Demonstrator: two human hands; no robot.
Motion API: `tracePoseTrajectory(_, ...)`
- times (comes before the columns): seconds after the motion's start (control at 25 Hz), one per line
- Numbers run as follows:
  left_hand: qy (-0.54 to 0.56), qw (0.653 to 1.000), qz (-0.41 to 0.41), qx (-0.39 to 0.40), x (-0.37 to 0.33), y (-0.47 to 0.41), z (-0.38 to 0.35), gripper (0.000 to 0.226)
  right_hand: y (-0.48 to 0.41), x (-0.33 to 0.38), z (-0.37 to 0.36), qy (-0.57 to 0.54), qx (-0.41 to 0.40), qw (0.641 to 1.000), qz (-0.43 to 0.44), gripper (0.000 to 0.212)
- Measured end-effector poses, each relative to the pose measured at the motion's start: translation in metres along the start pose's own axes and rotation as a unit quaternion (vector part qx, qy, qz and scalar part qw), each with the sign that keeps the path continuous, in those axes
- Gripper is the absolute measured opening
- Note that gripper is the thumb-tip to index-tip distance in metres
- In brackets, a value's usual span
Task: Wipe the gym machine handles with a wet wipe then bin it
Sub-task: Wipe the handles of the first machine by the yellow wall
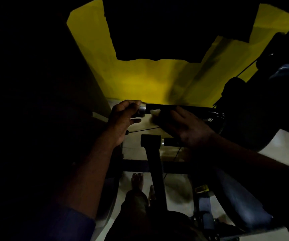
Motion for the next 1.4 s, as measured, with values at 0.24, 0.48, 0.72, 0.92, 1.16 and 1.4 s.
tracePoseTrajectory(0.24, 0.133, 0.991, 0.017, 0.028, 0.001, -0.003, -0.013, 0.008, -0.034, -0.005, -0.014, -0.022, -0.003, 1.0, 0.001, 0.038)
tracePoseTrajectory(0.48, 0.118, 0.992, 0.029, -0.013, 0.008, -0.015, -0.012, 0.008, -0.021, -0.012, -0.003, -0.116, -0.007, 0.993, -0.016, 0.029)
tracePoseTrajectory(0.72, 0.023, 0.994, -0.033, -0.097, 0.011, -0.011, -0.024, 0.015, 0.088, -0.07, -0.016, -0.093, 0.023, 0.981, -0.166, 0.045)
tracePoseTrajectory(0.92, -0.014, 0.994, -0.056, -0.088, 0.007, -0.014, -0.029, 0.017, 0.073, -0.05, -0.034, -0.125, 0.028, 0.972, -0.196, 0.047)
tracePoseTrajectory(1.16, -0.015, 0.994, -0.032, -0.105, 0.012, -0.013, -0.026, 0.014, 0.047, -0.033, -0.001, -0.13, -0.031, 0.981, -0.144, 0.031)
tracePoseTrajectory(1.4, -0.067, 0.979, -0.07, -0.182, 0.014, -0.009, -0.035, 0.008, 0.133, -0.066, 0.001, 0.014, -0.055, 0.976, -0.211, 0.034)
Point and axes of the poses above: each hand's wrist, its own y-axis away from the middle knuckle, its own z-axis out of the back of the hand, x = y × z, the point moved 6 cm from there along -y, towards the middle knuckle, and after that the axes turned 7 degrees about x, right-handed, at the moved point
